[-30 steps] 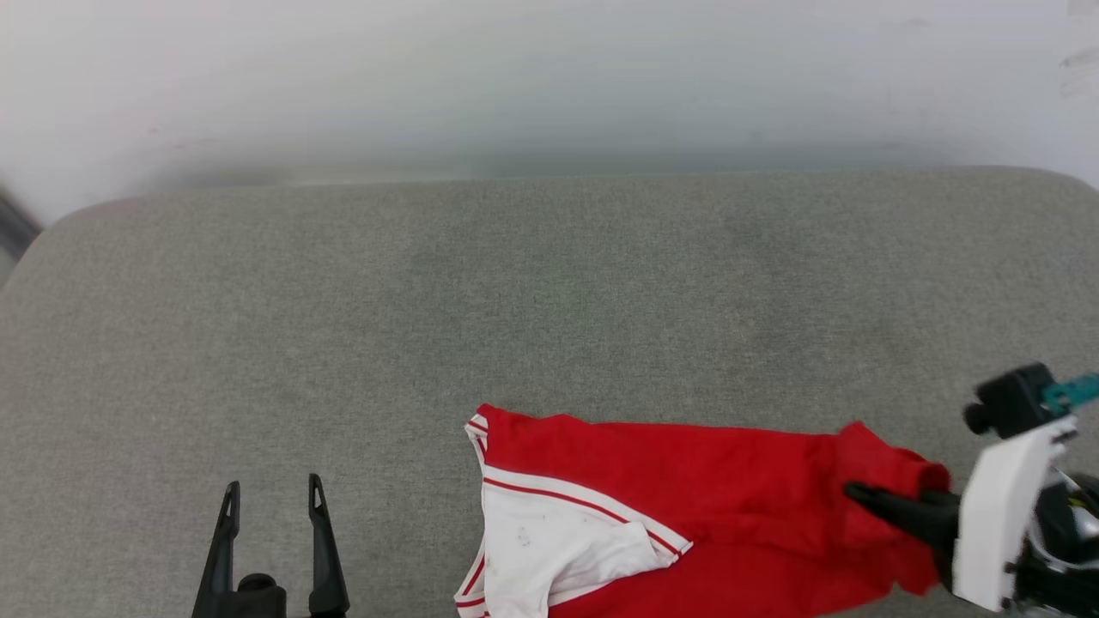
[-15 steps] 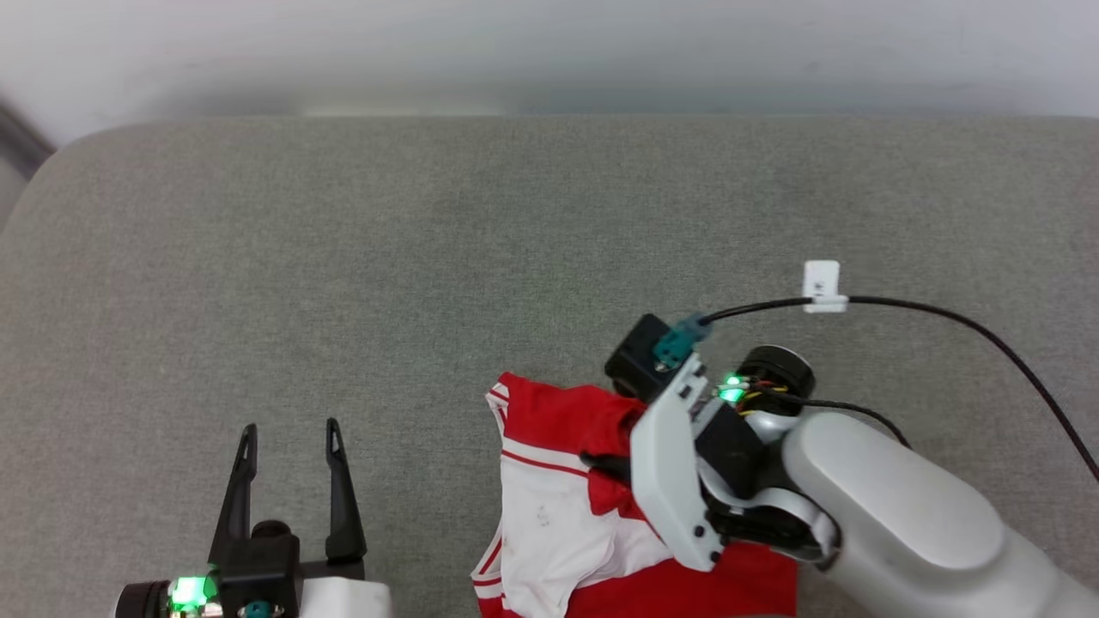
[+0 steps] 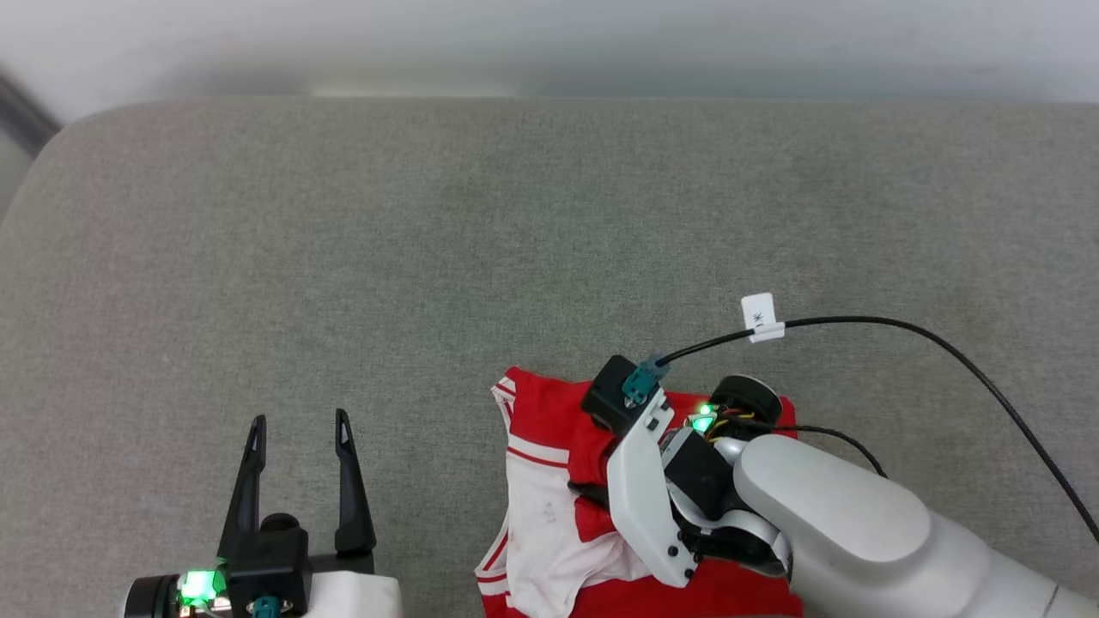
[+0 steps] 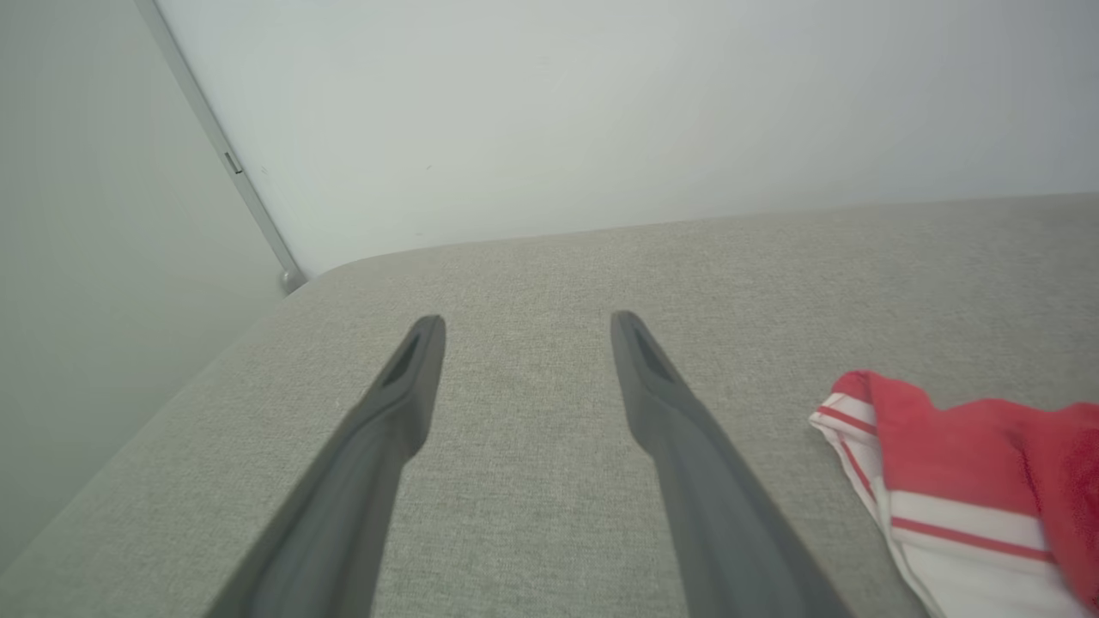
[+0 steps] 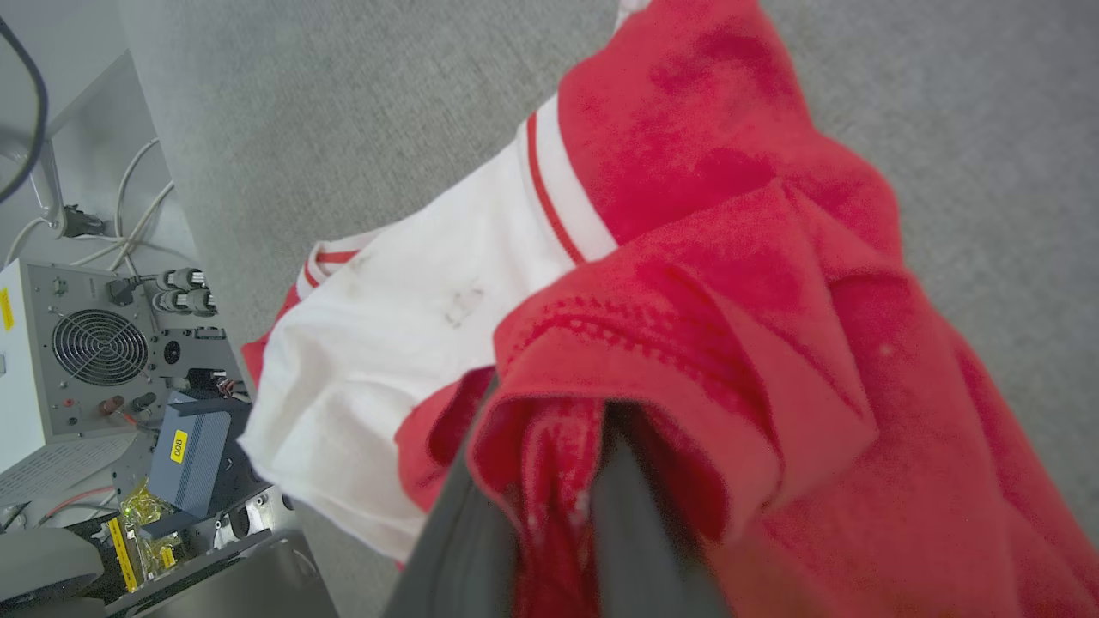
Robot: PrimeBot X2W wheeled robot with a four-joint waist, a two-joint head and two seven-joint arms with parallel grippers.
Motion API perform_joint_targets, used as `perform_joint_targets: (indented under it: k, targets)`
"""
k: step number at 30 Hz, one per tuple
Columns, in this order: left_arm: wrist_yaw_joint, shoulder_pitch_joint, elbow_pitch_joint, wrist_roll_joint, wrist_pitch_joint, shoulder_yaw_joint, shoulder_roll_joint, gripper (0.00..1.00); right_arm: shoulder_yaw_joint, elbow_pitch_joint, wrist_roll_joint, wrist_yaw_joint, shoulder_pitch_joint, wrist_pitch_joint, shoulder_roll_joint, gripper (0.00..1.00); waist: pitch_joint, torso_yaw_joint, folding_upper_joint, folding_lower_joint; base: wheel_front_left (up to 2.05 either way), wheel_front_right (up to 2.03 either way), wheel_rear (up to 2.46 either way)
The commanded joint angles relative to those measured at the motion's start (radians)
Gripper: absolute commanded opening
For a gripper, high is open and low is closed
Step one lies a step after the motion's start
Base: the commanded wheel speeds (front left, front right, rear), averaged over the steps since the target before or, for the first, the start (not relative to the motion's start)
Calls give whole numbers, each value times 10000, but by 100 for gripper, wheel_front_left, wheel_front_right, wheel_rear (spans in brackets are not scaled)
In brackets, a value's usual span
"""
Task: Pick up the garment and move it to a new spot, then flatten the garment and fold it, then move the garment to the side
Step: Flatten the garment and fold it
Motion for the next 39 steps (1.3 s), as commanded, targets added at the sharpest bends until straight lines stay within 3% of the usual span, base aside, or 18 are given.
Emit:
perform_joint_targets:
  k: [1,5,9,14,19,28,33,39]
  targets:
    - [6,143,22,67,-22,43,18,100,-46,-142,174,-7,-256,-392,-123,100,-192,-131,-1,-1,0,0,0]
    - [36,308,-6,56,-22,103,79,100,-391,-734,124,-7,-484,-1647,-709,100,-550,-376,-1,-1,0,0,0]
    - [88,485,-110,42,-22,161,123,100,-1432,-1058,-599,-7,-481,-3333,-1327,100,-852,-616,-1,-1,0,0,0]
    - [75,674,-188,19,-22,188,151,100,-3804,-785,-2287,-6,377,-5823,-1436,100,-1097,-880,-1,-1,0,0,0]
    - [37,821,-231,-3,-22,223,146,100,-6285,-624,-3899,-7,1705,-7305,-1071,100,-1281,-1075,-1,-1,0,0,0]
    - [-54,1107,-287,-54,-22,361,167,100,-9907,-2178,-6293,-6,4759,-7884,366,100,-1507,-1253,-1,-1,0,0,0]
    - [-151,1159,-275,-70,-22,389,165,100,-10818,-3301,-6901,-7,6343,-7881,1170,100,-1583,-1260,-1,-1,0,0,0]
    - [-270,1200,-137,-44,-22,358,142,100,-11387,-3884,-7050,-6,7691,-7881,1680,100,-1712,-1222,-1,-1,0,0,0]
